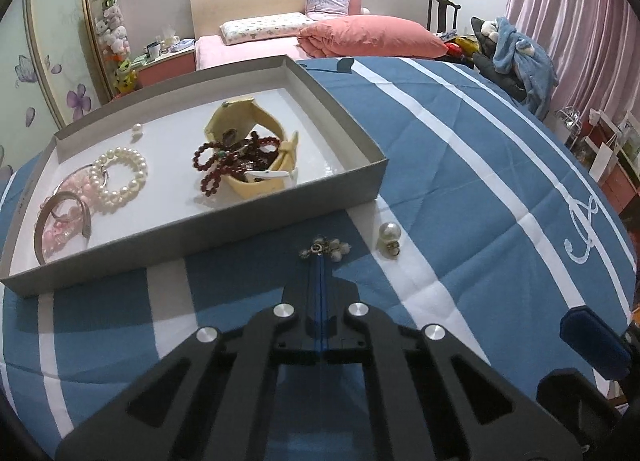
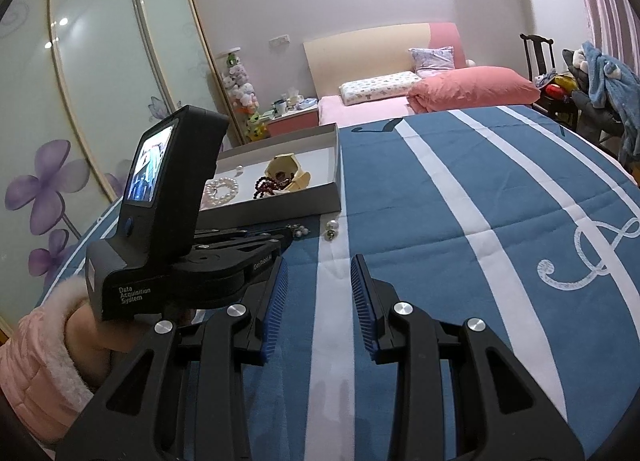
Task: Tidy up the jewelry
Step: 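Move the left tool to the silver earring cluster and close on it, then lift the earrings with the left tool while the right tool grasps the second pearl stud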
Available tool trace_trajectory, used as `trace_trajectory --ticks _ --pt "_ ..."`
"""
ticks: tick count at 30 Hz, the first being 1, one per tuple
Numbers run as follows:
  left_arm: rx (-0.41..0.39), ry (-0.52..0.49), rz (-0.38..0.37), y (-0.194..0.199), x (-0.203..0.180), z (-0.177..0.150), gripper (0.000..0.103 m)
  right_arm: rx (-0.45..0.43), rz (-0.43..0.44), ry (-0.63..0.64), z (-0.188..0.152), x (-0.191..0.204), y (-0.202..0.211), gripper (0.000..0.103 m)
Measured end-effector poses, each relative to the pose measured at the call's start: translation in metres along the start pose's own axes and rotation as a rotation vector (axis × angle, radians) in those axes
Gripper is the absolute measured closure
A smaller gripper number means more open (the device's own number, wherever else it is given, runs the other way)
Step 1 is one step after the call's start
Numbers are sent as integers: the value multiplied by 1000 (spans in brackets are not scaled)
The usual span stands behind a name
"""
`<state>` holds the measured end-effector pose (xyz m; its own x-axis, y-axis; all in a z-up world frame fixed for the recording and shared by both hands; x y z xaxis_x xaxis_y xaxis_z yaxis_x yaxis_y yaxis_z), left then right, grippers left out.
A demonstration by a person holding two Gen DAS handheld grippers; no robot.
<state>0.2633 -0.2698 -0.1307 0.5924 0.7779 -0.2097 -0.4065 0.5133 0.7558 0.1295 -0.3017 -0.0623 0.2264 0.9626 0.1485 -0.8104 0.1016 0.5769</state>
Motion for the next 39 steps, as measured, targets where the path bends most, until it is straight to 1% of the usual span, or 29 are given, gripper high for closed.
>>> trace_trajectory --ticks 5,10,11,14,15,17,18,19,23,25,27,30,32,36,39 --pt "-6 20 19 8 17 -4 102 5 4 7 0 4 -1 69" --pt "-9 29 57 27 45 -15 102 9 9 17 -1 7 -3 69" --pt "-8 28 49 28 46 -16 102 10 10 18 -1 8 -4 69" --pt "-12 29 -26 26 33 -15 101 8 17 18 0 10 -3 69" --pt "-13 22 -35 25 28 -14 99 6 17 19 0 10 -2 69" --pt "-5 -18 -45 17 10 -10 88 1 11 20 1 8 0 69" --pt "3 -29 -42 13 5 -10 79 -1 7 16 1 5 1 69" --pt "6 -39 -39 9 -1 -7 76 -3 3 11 2 2 2 69" --pt "10 -44 -39 -4 -11 2 75 -3 -7 -8 3 -8 1 69" --pt "12 -51 -29 -8 -12 5 70 1 -9 -11 2 -12 0 69" --pt "14 -54 -9 -11 -11 9 70 4 -9 -15 2 -14 -1 69" --pt "15 -49 -3 -16 -10 14 71 8 -7 -22 1 -17 -3 69" --pt "15 -53 16 -17 -9 16 87 13 -5 -25 0 -18 -4 69" --pt "17 -63 15 -14 -4 13 90 19 -2 -30 0 -18 -6 69" --pt "11 -43 23 -4 11 6 90 19 2 -28 1 -17 -6 69"
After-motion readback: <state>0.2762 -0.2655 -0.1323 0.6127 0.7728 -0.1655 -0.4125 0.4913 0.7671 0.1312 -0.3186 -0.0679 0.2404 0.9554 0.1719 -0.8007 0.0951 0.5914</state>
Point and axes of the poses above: each gripper's, at about its wrist camera, not at the fingertips, and y roughly against the way its jaws point, x to its left, z to its top, the point moved 9 cm from there along -y, roughly the way its jaws point, and after that the axes turned 13 degrees about -z, right-handed, at the moved point
